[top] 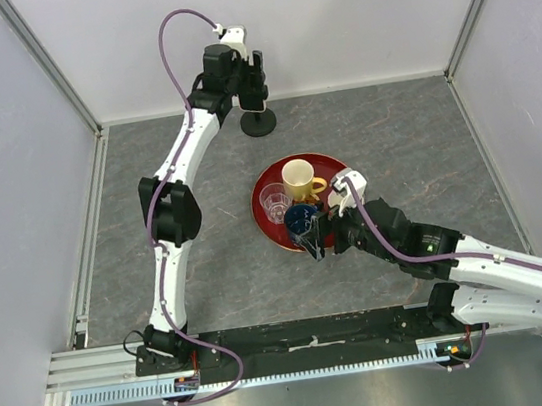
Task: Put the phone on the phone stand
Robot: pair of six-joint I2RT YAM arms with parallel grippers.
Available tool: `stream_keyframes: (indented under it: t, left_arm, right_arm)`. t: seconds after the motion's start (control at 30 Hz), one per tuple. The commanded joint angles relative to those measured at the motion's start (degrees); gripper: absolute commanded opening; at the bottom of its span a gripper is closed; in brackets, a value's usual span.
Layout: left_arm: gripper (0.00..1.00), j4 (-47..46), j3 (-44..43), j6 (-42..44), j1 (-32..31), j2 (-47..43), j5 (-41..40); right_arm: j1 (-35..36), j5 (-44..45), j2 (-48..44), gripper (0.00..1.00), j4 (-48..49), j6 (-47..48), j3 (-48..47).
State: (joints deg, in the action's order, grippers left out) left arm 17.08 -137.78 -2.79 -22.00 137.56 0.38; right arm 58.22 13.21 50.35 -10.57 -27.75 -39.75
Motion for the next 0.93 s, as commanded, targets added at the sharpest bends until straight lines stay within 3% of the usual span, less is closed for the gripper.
stream_keyframes:
  t: [0.0, 0.23, 0.43, 0.57, 0.73, 0.9]
  left_arm:
    - [0.91, -2.5, -3.2, -6.0, -0.5, -5.0, 3.7]
    - [0.93, 4.9, -1.6, -10.8, -0.3, -11.9, 1.1]
    - [0.95, 16.9, 2.0, -16.0, -0.3, -20.4, -3.4]
    - [0.94, 22.4, 15.1, -19.2, -0.3, -31.4, -2.1]
    - [0.94, 14.7, 38.8, -18.8, -0.3, -55.0, 6.0]
    - [0.94, 9.6, 50.9, -17.7, -0.3, -76.4, 10.4]
  right_arm:
    - [-0.3, 6.5, -0.5, 0.98, -1.8, -1.7, -3.9]
    - [-0.2, 15.4, -3.1, 0.98, -8.4, -1.7, -6.4]
    - [-0.3, 24.6, -4.9, 0.98, -16.7, -4.2, -11.0]
    - [-0.3, 31.4, -5.3, 0.98, -24.8, -4.4, -15.5]
    - [-0.3, 33.5, -9.8, 0.98, -25.8, 0.5, -20.1]
    - [-0.4, 31.6, -14.9, 0.98, -23.1, 8.1, -27.2]
